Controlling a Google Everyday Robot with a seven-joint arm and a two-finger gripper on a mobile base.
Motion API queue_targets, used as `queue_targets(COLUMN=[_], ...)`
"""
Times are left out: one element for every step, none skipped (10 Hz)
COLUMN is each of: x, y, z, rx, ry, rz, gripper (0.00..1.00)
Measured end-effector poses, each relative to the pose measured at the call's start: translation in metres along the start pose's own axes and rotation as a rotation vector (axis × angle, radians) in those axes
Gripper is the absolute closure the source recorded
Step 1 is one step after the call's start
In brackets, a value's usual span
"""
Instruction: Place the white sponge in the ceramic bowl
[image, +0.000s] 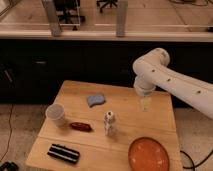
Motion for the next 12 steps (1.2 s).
queue_targets(x=[-0.008,-0.017,-0.027,-0.031,-0.03,-0.029,-0.038,-0.049,-0.059,-0.067,-0.067,-0.067], y=[-0.007,-0.015,-0.024,-0.03,-0.032,-0.035,-0.04,-0.047,-0.052,-0.058,-0.06,-0.062], z=[0.001,0.002,0.003,0.004,0.007,0.009,0.013,0.017,0.019,0.023,0.026,0.03], rx=[0.006,0.012,0.019,0.024,0.028,0.033,0.034,0.039,0.043,0.05,0.053,0.054], ry=[-0.004,-0.008,-0.014,-0.018,-0.02,-0.017,-0.028,-0.032,-0.035,-0.038,-0.04,-0.044], rz=[-0.014,-0.03,-0.051,-0.065,-0.075,-0.085,-0.104,-0.123,-0.14,-0.166,-0.177,-0.188], gripper=[0.2,0.2,0.2,0.2,0.2,0.2,0.2,0.2,0.2,0.2,0.2,0.2])
